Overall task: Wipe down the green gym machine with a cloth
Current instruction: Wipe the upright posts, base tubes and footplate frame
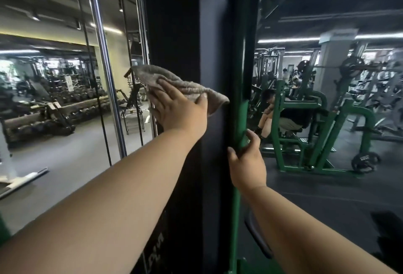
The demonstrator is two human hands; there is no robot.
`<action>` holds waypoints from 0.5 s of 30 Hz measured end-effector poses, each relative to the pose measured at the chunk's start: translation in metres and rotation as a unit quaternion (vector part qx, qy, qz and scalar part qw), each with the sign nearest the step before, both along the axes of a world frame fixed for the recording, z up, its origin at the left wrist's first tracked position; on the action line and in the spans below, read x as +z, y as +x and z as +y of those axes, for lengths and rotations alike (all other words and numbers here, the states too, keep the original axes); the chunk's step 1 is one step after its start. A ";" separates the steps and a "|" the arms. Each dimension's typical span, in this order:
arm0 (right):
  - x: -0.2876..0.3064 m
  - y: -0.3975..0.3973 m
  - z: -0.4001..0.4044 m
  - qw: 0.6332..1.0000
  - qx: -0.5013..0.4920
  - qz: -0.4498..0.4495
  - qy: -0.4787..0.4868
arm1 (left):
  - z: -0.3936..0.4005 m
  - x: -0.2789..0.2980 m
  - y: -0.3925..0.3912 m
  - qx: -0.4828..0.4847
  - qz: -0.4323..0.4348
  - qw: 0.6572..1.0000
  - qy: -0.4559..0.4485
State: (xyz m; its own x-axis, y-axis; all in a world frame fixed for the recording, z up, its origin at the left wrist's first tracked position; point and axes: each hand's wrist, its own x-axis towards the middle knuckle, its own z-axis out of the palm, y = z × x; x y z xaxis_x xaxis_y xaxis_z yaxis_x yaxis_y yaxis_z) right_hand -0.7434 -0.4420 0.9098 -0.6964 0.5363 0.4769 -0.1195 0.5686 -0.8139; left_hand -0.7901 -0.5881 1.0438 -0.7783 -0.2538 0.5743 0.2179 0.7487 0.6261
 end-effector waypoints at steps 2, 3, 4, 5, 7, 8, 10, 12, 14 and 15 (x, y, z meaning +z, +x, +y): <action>0.000 -0.006 0.004 1.000 -0.006 -0.007 -0.001 | -0.002 0.030 -0.005 0.001 0.017 1.000 0.002; -0.002 -0.008 0.005 1.000 -0.008 -0.011 0.006 | -0.002 0.045 -0.007 0.001 0.027 1.000 0.003; -0.003 -0.009 0.006 1.000 -0.010 -0.013 0.011 | -0.001 0.058 -0.009 -0.001 0.037 0.999 0.005; -0.004 -0.010 0.005 1.000 -0.013 -0.013 0.010 | 0.000 0.070 -0.010 -0.002 0.043 0.999 0.007; -0.006 -0.010 0.005 1.000 -0.017 -0.012 0.006 | 0.006 0.090 -0.012 -0.002 0.044 0.999 0.018; -0.006 -0.009 0.005 1.000 -0.017 -0.013 0.005 | 0.008 0.098 -0.011 0.000 0.043 0.999 0.023; -0.007 -0.009 0.005 1.000 -0.011 -0.014 0.003 | 0.013 0.110 -0.012 0.007 0.051 0.998 0.024; -0.005 -0.008 0.006 1.000 -0.007 -0.019 0.001 | 0.015 0.123 -0.013 0.013 0.069 0.997 0.023; -0.003 -0.007 0.009 0.999 -0.003 -0.034 0.004 | 0.017 0.136 -0.015 0.011 0.080 0.996 0.030; -0.001 -0.006 0.010 0.999 -0.002 -0.042 0.006 | 0.018 0.143 -0.015 0.008 0.083 0.996 0.036</action>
